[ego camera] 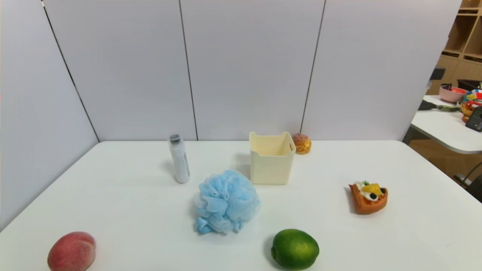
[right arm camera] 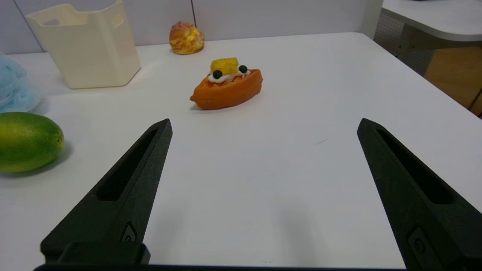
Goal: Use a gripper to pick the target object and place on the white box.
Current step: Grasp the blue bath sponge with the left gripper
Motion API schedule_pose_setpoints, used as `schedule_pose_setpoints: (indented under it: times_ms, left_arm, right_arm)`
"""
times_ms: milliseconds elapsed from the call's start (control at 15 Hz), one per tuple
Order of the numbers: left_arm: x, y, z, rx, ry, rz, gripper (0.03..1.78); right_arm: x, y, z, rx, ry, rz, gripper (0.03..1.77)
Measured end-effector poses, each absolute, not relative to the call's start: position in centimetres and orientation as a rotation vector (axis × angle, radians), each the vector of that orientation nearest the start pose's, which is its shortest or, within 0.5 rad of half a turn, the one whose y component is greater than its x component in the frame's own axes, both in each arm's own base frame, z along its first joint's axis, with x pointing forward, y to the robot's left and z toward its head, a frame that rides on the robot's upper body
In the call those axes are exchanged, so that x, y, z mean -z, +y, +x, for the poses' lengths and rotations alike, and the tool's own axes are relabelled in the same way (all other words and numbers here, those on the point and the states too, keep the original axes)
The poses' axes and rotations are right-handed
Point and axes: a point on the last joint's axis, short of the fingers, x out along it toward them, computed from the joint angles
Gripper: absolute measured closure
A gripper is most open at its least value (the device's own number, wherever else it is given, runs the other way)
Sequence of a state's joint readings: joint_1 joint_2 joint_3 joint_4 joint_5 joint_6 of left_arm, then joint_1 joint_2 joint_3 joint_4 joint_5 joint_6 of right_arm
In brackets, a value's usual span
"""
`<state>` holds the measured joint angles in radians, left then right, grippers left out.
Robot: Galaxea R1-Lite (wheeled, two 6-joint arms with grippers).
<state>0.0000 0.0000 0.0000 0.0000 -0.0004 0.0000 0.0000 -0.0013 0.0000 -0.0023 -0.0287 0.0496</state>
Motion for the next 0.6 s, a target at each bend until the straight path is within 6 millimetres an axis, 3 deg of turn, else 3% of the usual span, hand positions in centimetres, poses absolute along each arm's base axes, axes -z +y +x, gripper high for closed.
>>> schedule_pose_setpoints:
  times_ms: [600]
  left_arm:
    - [-7.56, 0.03, -2.28, -0.013, -0.001, -0.033, 0.12]
  right_arm:
    - [-7.57, -0.06, -2.29, 0.029, -0.005, 0.05, 0.1]
